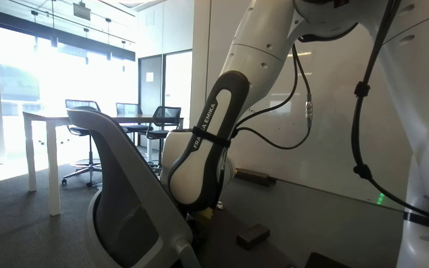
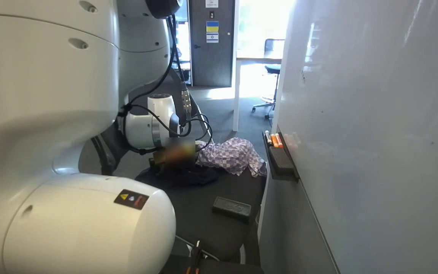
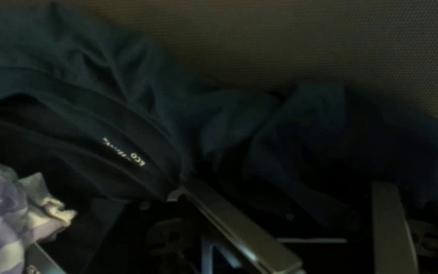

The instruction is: Place the clothing on the backrest of the chair then pick up the towel.

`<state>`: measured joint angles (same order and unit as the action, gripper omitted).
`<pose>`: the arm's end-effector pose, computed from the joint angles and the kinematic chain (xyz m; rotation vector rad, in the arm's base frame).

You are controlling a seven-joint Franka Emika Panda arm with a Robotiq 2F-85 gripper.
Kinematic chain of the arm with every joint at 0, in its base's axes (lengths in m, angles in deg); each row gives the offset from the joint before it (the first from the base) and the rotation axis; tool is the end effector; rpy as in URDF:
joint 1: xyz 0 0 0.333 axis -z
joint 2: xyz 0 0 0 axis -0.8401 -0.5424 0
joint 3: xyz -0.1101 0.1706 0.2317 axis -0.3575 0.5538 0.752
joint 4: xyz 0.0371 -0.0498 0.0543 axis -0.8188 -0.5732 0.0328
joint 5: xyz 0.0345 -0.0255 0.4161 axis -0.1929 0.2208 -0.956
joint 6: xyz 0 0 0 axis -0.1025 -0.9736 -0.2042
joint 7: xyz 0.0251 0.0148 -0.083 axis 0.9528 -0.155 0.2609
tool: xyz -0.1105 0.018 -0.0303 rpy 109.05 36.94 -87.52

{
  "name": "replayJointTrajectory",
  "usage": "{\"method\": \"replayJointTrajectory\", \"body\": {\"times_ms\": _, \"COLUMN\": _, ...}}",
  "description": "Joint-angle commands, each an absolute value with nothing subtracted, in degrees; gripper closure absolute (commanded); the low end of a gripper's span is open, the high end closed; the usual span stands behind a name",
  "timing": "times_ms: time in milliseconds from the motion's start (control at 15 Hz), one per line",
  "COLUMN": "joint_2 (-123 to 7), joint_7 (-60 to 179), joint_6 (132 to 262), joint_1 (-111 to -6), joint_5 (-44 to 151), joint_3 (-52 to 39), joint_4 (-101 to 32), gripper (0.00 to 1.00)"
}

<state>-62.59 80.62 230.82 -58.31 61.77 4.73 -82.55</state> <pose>0.4858 0.0931 0.1220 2.9731 0.9611 0.1911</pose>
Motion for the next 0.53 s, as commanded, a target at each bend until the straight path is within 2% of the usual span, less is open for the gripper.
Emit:
{"method": "replayJointTrajectory", "body": {"times_ms": 0, "joint_2": -62.3, "joint_7": 84.3, "joint_6": 231.0, "joint_1": -56.9, "joint_5": 63.1, "joint_3": 4.6, "joint_4": -82.9, "gripper": 0.5}}
{"method": "replayJointTrajectory", "body": {"times_ms": 333, "joint_2": -60.5, "joint_7": 86.0, "joint_6": 228.6, "joint_1": -54.3, "joint_5": 60.7, "joint_3": 6.8, "joint_4": -83.1, "gripper": 0.88}}
{"method": "replayJointTrajectory", "body": {"times_ms": 467, "joint_2": -59.9, "joint_7": 85.2, "joint_6": 228.0, "joint_1": -54.1, "joint_5": 60.5, "joint_3": 6.4, "joint_4": -83.1, "gripper": 0.95}}
